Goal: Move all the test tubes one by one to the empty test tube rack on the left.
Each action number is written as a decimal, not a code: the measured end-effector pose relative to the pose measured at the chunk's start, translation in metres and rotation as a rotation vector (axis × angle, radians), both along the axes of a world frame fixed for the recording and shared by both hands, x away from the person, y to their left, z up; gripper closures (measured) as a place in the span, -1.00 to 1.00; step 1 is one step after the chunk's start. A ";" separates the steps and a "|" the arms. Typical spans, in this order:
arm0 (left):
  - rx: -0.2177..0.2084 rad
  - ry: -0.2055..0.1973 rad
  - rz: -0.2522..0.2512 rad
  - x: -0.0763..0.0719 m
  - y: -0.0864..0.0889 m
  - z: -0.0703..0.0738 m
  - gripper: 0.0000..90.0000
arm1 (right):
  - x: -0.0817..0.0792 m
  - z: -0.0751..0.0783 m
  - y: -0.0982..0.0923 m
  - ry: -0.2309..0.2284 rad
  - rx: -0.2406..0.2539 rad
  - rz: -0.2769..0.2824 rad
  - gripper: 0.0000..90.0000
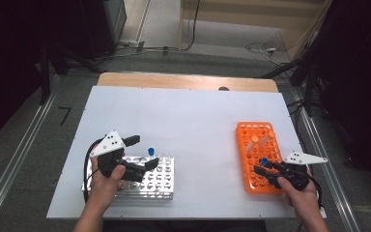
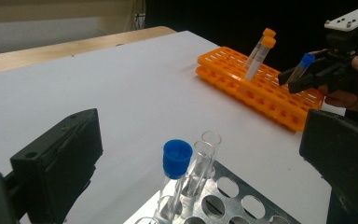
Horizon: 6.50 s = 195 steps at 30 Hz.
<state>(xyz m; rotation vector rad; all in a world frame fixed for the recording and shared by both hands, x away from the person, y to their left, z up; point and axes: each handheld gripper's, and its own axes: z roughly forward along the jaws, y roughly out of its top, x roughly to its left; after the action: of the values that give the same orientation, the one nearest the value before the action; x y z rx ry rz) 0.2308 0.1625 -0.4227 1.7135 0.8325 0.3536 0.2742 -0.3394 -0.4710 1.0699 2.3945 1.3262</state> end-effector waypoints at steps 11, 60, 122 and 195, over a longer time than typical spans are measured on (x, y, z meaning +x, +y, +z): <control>0.009 0.006 0.004 0.001 -0.001 -0.001 -1.00 | -0.001 -0.001 0.003 -0.001 -0.050 0.005 0.51; -0.002 -0.020 -0.073 -0.005 -0.037 0.005 -0.99 | -0.024 0.036 0.092 -0.134 0.062 0.176 0.66; 0.046 -0.057 -0.333 -0.023 -0.105 0.004 0.71 | -0.050 0.027 0.155 -0.094 0.092 0.425 0.16; 0.106 -0.029 0.065 0.004 0.015 -0.012 0.71 | -0.016 0.034 0.064 -0.125 0.145 0.140 -1.00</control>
<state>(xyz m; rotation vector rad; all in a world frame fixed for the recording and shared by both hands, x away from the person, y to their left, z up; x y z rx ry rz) 0.2353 0.1779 -0.4349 1.7775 0.8633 0.4729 0.2584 -0.2752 -0.4373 0.8374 2.3488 1.5846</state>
